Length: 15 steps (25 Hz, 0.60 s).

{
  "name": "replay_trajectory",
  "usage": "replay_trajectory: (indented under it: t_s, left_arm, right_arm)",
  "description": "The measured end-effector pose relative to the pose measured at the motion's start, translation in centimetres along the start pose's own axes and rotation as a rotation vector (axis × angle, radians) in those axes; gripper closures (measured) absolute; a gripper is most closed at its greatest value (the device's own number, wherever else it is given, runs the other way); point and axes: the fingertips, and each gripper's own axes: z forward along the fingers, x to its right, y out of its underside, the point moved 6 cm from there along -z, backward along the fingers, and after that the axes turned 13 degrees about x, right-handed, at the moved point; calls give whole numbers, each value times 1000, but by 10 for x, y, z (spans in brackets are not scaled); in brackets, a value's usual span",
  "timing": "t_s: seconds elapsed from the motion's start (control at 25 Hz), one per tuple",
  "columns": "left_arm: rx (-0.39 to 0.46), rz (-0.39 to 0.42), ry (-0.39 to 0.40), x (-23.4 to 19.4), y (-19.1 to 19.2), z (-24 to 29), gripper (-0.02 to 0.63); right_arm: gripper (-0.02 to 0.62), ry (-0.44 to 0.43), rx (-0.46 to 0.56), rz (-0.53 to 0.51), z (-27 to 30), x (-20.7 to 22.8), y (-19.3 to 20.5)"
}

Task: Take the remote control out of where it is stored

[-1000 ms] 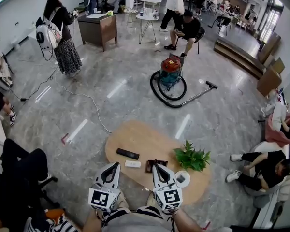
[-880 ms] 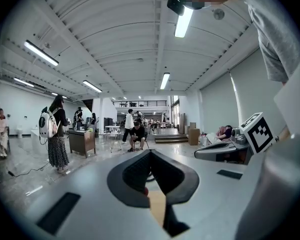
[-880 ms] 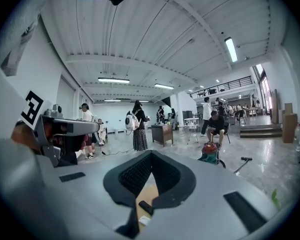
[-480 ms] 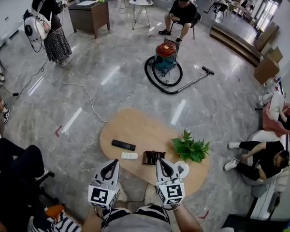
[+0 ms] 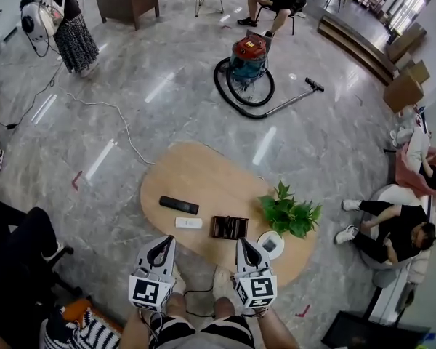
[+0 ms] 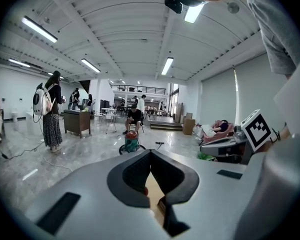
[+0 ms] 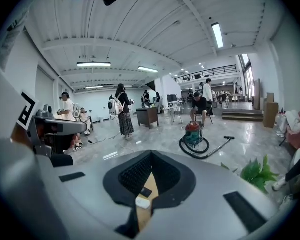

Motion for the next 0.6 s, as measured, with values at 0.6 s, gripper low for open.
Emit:
replay_trajectory:
  t_s: [0.6]
  left_arm:
    - [-74, -44, -5, -19, 102, 20, 601]
  right_arm:
    - [588, 41, -96, -30, 36, 31, 98]
